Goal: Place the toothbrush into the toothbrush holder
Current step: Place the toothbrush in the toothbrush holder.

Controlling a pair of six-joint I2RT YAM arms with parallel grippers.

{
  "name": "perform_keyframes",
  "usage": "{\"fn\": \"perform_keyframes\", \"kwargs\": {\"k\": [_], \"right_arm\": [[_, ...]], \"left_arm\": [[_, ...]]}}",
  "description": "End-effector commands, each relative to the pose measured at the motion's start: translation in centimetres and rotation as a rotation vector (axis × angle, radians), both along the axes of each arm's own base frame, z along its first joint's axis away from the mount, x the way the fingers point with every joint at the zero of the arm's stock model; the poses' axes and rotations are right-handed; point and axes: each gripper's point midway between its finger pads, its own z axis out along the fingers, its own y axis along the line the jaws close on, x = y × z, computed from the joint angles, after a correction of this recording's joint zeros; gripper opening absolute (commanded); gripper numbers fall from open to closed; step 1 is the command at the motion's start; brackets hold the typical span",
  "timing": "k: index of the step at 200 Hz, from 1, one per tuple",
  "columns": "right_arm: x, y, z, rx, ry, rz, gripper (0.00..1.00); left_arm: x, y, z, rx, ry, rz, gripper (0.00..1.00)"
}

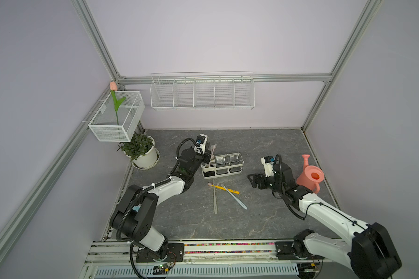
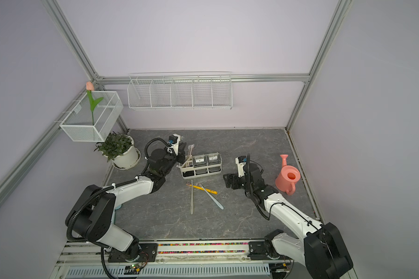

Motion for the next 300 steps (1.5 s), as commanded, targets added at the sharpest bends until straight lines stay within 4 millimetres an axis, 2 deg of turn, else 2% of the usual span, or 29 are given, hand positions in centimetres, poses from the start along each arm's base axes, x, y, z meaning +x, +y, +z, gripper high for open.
{"fn": "perform_keyframes", "kwargs": {"k": [1,140,191,275,300], "right_arm": [[0.3,-0.2,0.3,0.006,0.013,-0.015,0.89],[0.4,-0.2,0.0,0.007,0.037,-0.029,0.89],[0.6,-0.9,-0.4,-0.01,0.047,-0.067,0.89],[0.7,-1.2,-0.6,-0.007,0.056,-0.084,0.89],[0.7,-1.4,-0.7,-0.011,0.059,-0.095,0.89]], "left_arm": [[0.4,0.3,0.1,-0.033,-0.022,0.013,0.0],[0.6,0.3,-1.6,-0.073,0.0,0.01,0.0],[0.7,0.5,-2.0,-0.077,0.006,0.014,0.01],[0.7,0.6,-2.5,-0.093,0.018,0.02,0.18],[0.7,0.5,-2.2,-0.101,0.005,0.014,0.19]]}}
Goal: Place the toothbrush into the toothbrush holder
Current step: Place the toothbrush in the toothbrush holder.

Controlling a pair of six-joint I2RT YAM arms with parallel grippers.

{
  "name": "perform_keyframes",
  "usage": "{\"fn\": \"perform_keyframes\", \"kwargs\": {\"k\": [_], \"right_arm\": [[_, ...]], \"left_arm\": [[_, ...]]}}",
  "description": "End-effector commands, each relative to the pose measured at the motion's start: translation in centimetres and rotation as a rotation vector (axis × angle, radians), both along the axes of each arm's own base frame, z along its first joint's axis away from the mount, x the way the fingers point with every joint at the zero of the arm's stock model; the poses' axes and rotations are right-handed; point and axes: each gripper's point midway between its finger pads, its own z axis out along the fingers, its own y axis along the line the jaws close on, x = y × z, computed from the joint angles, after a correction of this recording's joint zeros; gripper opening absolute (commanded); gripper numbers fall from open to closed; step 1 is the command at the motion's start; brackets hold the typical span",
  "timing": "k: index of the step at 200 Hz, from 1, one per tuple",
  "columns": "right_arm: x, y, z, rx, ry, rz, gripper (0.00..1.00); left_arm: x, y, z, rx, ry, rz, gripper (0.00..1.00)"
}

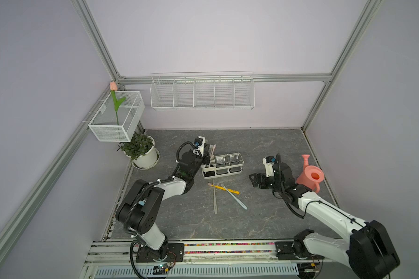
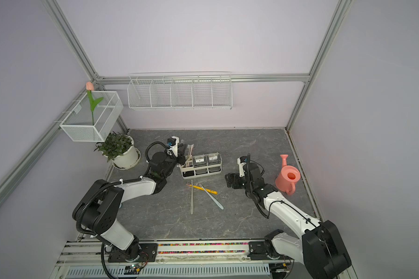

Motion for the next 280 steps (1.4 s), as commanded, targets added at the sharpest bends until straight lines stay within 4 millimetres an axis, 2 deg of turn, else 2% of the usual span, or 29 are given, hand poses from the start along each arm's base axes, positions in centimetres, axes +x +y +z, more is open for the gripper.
{"fn": "perform_keyframes", "kwargs": {"k": [1,77,121,174,230,280], "right_arm": [[0.4,-0.4,0.3,-0.002,-0.001,-0.028,0.89],[0.5,-0.6,0.2,-0.001,0.008,-0.041,0.89],[0.5,-0.5,-0.2,0.0,0.026,-0.04,0.89],[0.5,-0.6,-0.3,-0.012,0.039,-0.044,0.89],[0.5,-0.7,-0.4,-0.013,0.047,-0.047,0.89],[0.5,-0.4,-0.3,-0.002,0.049,-0.044,0.89]], "left_arm": [[0.1,0.2,-0.5,-0.014,-0.007,0.0,0.2],[-0.2,0.3,0.3,-0.032,-0.022,-0.003,0.32],[-0.2,0.3,-0.1,-0.035,-0.013,-0.003,0.34],[-0.3,0.4,-0.5,-0.048,0.001,-0.001,0.42],[-0.8,0.4,-0.3,-0.053,0.001,-0.013,0.48],[-1.1,0.6,0.4,-0.057,-0.015,-0.01,0.49]]}}
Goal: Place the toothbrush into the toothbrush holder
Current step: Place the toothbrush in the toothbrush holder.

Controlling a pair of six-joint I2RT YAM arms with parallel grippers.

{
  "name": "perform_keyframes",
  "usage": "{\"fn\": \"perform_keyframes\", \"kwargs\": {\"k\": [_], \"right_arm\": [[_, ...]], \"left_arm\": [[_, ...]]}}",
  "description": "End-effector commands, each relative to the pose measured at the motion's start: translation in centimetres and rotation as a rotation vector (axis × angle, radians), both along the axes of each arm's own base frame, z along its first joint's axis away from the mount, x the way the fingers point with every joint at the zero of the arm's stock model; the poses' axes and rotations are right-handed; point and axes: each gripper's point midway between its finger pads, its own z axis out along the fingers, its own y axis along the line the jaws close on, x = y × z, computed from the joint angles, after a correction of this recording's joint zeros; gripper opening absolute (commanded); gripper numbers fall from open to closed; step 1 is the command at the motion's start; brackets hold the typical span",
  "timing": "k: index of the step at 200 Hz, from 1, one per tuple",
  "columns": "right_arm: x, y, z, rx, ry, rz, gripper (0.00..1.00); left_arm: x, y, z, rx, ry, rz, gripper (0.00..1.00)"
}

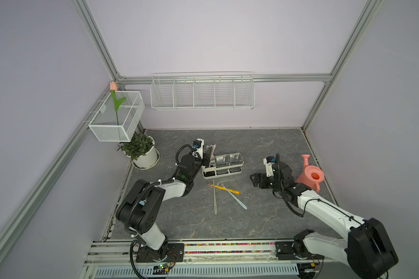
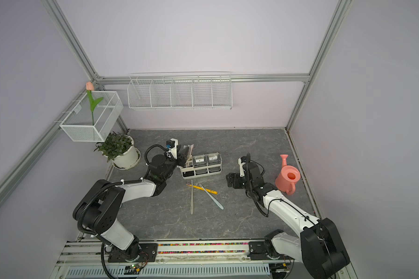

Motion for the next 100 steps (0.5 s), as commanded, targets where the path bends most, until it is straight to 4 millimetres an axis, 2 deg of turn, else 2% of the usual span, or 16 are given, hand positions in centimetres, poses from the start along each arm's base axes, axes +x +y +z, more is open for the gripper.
{"fn": "perform_keyframes", "kwargs": {"k": [1,42,100], "right_arm": [[0.5,0.1,0.5,0.014,0.003,-0.014,0.89],[0.5,0.6,0.6,0.029,-0.002,0.011,0.89],[0.5,2.0,-0.5,0.053,0.04,0.078,0.89]], "left_arm": [[-0.4,0.4,1.3,-0.023,-0.031,-0.003,0.49],[-0.6,0.6,2.6,-0.03,-0.056,0.0,0.52],[-0.4,0.6,5.3,-0.034,-0.099,0.005,0.52]]}}
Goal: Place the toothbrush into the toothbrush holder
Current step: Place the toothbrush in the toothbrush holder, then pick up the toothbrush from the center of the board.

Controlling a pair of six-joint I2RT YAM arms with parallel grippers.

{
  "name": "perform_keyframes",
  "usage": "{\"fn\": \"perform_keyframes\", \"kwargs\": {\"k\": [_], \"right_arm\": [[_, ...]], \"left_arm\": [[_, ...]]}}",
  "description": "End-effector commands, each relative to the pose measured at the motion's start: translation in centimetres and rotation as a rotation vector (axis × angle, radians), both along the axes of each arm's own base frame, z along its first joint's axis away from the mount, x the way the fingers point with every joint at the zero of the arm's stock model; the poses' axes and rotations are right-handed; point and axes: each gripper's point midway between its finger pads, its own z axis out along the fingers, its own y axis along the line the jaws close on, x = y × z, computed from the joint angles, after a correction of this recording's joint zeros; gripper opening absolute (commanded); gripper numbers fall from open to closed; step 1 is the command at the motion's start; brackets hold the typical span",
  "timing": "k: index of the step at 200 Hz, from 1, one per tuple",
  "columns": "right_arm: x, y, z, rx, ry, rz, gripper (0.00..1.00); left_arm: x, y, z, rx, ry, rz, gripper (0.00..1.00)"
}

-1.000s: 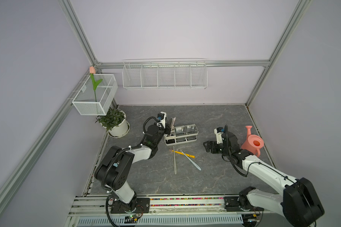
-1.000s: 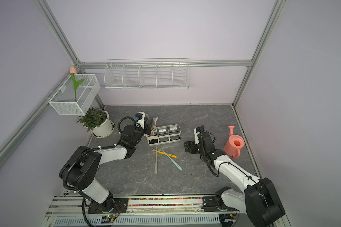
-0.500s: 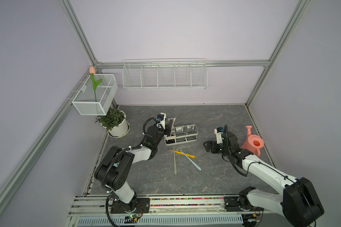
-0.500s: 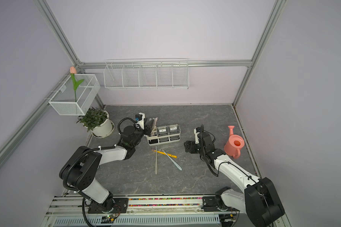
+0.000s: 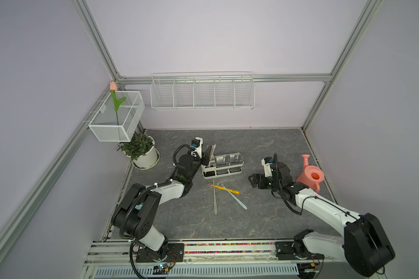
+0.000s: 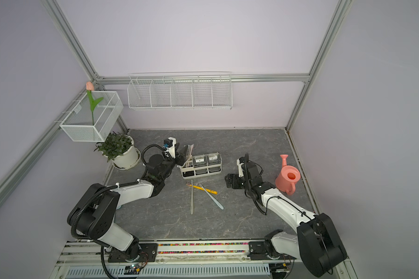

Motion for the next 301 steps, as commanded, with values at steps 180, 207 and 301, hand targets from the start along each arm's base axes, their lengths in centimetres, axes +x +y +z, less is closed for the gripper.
{"fn": "perform_keyframes", "kwargs": {"k": [180,207,301], "right_arm": [[-5.2,8.2,-1.3,-0.108,0.128,0.421,0.82],[-5.9,7.6,-1.8,-0.09,0.129,0.387,0.82],[-7.8,6.9,-4.5,-0.159,0.188,0.331,0.81]], "left_arm": [[-11.3,9.3,3.5,-0.225,0.361,0.186,0.55],[-12.7,9.5,0.8,-0.207,0.36,0.156,0.55],[-14.0,10.7,-1.9,-0.179,0.329,0.178,0.55]]}}
